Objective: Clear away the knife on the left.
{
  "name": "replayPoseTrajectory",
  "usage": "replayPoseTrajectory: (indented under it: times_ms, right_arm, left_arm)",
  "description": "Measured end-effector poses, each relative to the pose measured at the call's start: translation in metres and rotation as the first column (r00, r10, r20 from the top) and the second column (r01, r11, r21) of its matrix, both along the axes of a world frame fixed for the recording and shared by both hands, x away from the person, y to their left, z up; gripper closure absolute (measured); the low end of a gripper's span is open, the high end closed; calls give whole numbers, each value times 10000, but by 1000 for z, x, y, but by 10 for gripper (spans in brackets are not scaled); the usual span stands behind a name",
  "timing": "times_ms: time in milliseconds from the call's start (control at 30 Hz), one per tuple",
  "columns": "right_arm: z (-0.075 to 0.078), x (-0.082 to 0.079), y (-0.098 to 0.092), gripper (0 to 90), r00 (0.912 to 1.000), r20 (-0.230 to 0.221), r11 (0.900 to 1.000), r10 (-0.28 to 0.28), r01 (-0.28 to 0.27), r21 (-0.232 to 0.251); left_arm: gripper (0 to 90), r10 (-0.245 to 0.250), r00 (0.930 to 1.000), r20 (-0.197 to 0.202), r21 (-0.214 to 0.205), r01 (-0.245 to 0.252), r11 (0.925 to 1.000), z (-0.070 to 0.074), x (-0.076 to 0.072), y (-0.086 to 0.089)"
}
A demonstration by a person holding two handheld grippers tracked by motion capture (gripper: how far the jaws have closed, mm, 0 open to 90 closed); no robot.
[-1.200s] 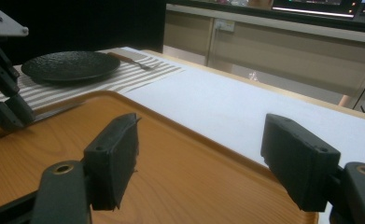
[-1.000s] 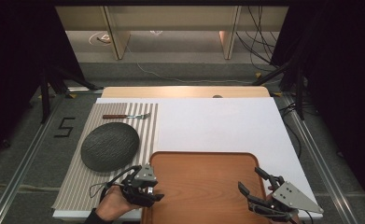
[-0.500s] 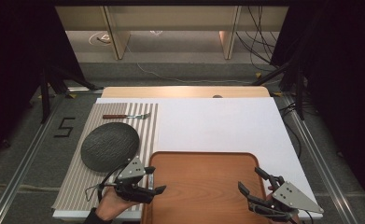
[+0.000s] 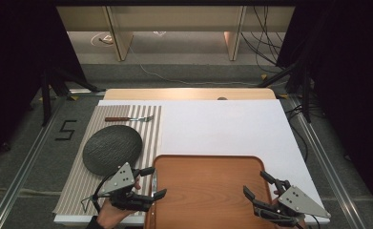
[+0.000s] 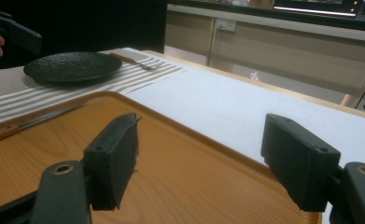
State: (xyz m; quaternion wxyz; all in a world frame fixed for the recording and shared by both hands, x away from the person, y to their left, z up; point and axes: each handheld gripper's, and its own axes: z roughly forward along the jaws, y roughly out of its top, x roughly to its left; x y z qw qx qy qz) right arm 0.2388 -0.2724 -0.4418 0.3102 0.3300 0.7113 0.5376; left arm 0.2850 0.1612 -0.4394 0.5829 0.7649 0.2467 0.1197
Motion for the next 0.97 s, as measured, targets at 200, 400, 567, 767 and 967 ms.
replayPoseTrajectory:
  times_ms: [200,400,567,767,967]
  right_arm:
    - [0,0,0,286,10000,-13,10000,-25,25,-4]
    - [-1,0,-1,285,10000,12,10000,-28,28,34]
    - [-1,0,-1,285,10000,13,10000,-37,37,32]
    - [-1,0,-1,285,10000,23,10000,-35,35,32]
    - [-1,0,-1,285,10000,8,10000,-33,33,23]
  left_arm:
    - [194,270,9990,360,-424,-255,9988,-1,-6,8]
    - [194,346,9981,501,-524,-320,9981,-1,-7,10]
    - [188,334,9981,519,-575,-304,9979,0,-8,10]
    - [183,262,9983,513,-584,-232,9980,-1,-9,9]
    - [181,260,9985,489,-569,-232,9981,-1,-8,9]
